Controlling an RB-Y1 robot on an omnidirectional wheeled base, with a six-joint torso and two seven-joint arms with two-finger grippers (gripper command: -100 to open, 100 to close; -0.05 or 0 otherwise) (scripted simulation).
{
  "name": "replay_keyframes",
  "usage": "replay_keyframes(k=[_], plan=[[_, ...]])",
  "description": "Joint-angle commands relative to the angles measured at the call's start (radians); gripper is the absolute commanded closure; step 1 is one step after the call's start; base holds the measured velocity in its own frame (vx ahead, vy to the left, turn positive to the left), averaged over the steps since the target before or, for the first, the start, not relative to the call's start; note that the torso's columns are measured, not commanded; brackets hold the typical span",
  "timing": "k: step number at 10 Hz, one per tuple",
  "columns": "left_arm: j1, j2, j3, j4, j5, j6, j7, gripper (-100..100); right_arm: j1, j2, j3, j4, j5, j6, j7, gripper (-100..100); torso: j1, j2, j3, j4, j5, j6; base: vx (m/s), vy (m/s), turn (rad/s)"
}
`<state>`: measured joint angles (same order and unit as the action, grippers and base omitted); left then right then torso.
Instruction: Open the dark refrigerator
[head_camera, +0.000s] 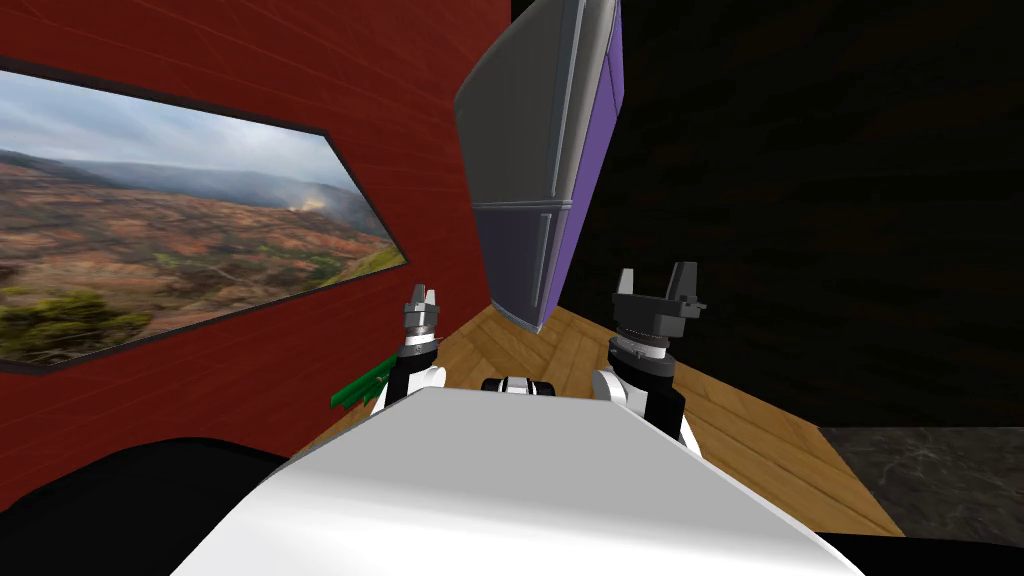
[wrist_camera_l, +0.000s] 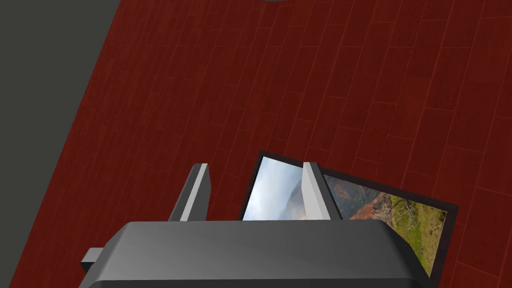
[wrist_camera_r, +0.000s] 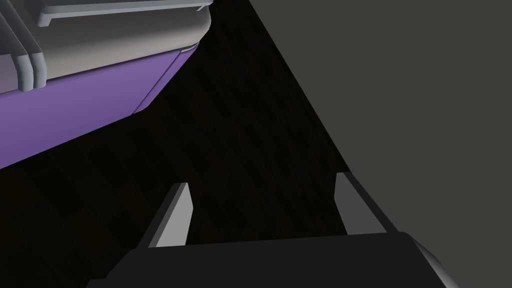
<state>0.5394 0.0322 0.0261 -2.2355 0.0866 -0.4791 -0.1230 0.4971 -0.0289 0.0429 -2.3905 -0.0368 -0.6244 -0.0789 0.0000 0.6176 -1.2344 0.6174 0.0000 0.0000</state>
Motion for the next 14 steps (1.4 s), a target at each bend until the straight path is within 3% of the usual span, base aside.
replay_keyframes(k=[1, 3, 5, 8, 9, 10, 11, 12, 13, 14], plan=[[-0.039, 0.038, 0.013, 0.009, 0.004, 0.044, 0.013, -100, 0.000, 0.000, 0.000, 0.000, 0.000, 0.000, 0.000, 0, 0.000, 0.074, -0.148, 0.074, 0.000, 0.000, 0.024, -0.053, 0.109], [-0.065, 0.053, 0.022, 0.015, 0.006, 0.072, 0.022, -100, 0.000, 0.000, 0.000, 0.000, 0.000, 0.000, 0.000, 0, -0.004, 0.114, -0.238, 0.116, -0.001, 0.000, 0.049, -0.087, 0.096], [-0.132, 0.079, 0.046, 0.031, 0.013, 0.138, 0.044, -100, 0.000, 0.000, 0.000, 0.000, 0.000, 0.000, 0.000, 0, 0.000, 0.120, -0.241, 0.120, 0.000, 0.000, 0.033, -0.095, 0.113], [-0.173, 0.090, 0.061, 0.040, 0.016, 0.193, 0.057, -100, 0.000, 0.000, 0.000, 0.000, 0.000, 0.000, 0.000, 0, 0.000, 0.121, -0.241, 0.121, 0.000, 0.000, 0.025, -0.088, 0.073], [-0.217, 0.099, 0.078, 0.050, 0.020, 0.232, 0.072, -100, 0.000, 0.000, 0.000, 0.000, 0.000, 0.000, 0.000, 0, 0.001, 0.120, -0.242, 0.121, 0.000, 0.000, 0.038, -0.080, 0.139], [-0.217, 0.099, 0.078, 0.050, 0.020, 0.244, 0.072, -100, 0.000, 0.000, 0.000, 0.000, 0.000, 0.000, 0.000, 0, 0.000, 0.119, -0.242, 0.120, 0.000, 0.000, 0.032, -0.079, 0.070], [-0.262, 0.107, 0.097, 0.060, 0.025, 0.280, 0.088, -100, 0.000, 0.000, 0.000, 0.000, 0.000, 0.000, 0.000, 0, 0.000, 0.120, -0.242, 0.120, 0.000, 0.000, 0.032, -0.097, 0.155], [-0.266, 0.107, 0.097, 0.060, 0.025, 0.298, 0.088, -100, 0.000, 0.000, 0.000, 0.000, 0.000, 0.000, 0.000, 0, -0.001, 0.120, -0.242, 0.121, 0.000, 0.000, 0.039, -0.090, 0.068], [-0.307, 0.113, 0.116, 0.072, 0.029, 0.327, 0.105, -100, 0.000, 0.000, 0.000, 0.000, 0.000, 0.000, 0.000, 0, 0.000, 0.120, -0.242, 0.121, 0.000, 0.000, 0.050, -0.116, 0.152], [-0.317, 0.113, 0.116, 0.072, 0.029, 0.352, 0.105, -100, 0.000, 0.000, 0.000, 0.000, 0.000, 0.000, 0.000, 0, -0.001, 0.120, -0.242, 0.120, 0.000, 0.000, 0.033, -0.107, 0.083]])
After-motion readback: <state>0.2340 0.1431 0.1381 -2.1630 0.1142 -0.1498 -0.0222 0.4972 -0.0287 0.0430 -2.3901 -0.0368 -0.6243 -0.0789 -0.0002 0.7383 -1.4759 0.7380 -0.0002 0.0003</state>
